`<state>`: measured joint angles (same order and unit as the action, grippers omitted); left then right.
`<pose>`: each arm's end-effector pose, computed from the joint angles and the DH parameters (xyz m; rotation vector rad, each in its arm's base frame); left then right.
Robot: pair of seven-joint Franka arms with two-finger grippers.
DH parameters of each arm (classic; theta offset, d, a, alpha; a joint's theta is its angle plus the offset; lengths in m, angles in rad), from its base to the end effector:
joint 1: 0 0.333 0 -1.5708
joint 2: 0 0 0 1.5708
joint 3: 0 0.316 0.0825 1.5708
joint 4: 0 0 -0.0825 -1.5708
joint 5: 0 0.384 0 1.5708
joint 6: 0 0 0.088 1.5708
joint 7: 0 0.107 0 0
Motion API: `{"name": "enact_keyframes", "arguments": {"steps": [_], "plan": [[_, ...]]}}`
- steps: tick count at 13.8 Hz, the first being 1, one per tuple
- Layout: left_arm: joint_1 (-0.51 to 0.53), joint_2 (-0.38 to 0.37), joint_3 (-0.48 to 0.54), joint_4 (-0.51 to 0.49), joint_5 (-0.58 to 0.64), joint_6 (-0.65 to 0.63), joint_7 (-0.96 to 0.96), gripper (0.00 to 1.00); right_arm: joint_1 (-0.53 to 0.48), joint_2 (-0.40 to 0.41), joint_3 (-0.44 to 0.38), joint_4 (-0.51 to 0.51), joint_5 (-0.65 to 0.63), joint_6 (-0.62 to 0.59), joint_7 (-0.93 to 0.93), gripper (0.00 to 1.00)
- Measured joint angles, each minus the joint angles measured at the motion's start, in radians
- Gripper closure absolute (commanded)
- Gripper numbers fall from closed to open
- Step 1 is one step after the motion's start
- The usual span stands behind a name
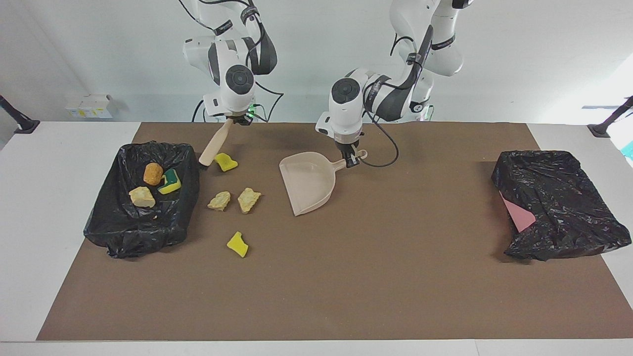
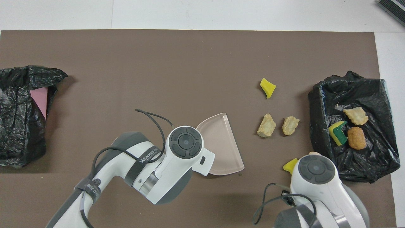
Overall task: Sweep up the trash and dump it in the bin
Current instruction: 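Sweep the yellow and tan pieces toward the dustpan with the right gripper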
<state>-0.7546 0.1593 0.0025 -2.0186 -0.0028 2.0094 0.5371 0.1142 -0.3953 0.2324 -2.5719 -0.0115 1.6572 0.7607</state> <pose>0.4109 -0.3847 0.3604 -2.4909 1.8697 0.2618 0.3218 0.1118 0.3657 2.6600 -0.6108 -0.5616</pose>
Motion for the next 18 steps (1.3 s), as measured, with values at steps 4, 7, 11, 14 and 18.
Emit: {"name": "enact_keyframes", "arguments": {"steps": [4, 7, 11, 14, 18], "plan": [[0.000, 0.001, 0.000, 0.000, 0.000, 0.000, -0.006, 1.00, -0.004, -0.109, -0.001, -0.116, 0.067, 0.056, 0.000, 1.00], [0.000, 0.001, 0.000, 0.000, -0.001, 0.000, -0.007, 1.00, -0.015, -0.146, -0.002, -0.164, 0.071, 0.109, 0.001, 1.00], [0.000, 0.001, 0.000, 0.000, -0.001, 0.000, -0.008, 1.00, -0.042, -0.153, -0.003, -0.192, 0.109, 0.169, 0.001, 1.00], [0.000, 0.001, 0.000, 0.000, -0.001, 0.000, -0.008, 1.00, -0.042, -0.150, -0.003, -0.196, 0.148, 0.207, 0.001, 1.00], [0.000, 0.001, -0.001, 0.000, -0.001, 0.000, -0.010, 1.00, -0.039, -0.082, 0.000, -0.188, 0.163, 0.343, -0.027, 1.00]]}}
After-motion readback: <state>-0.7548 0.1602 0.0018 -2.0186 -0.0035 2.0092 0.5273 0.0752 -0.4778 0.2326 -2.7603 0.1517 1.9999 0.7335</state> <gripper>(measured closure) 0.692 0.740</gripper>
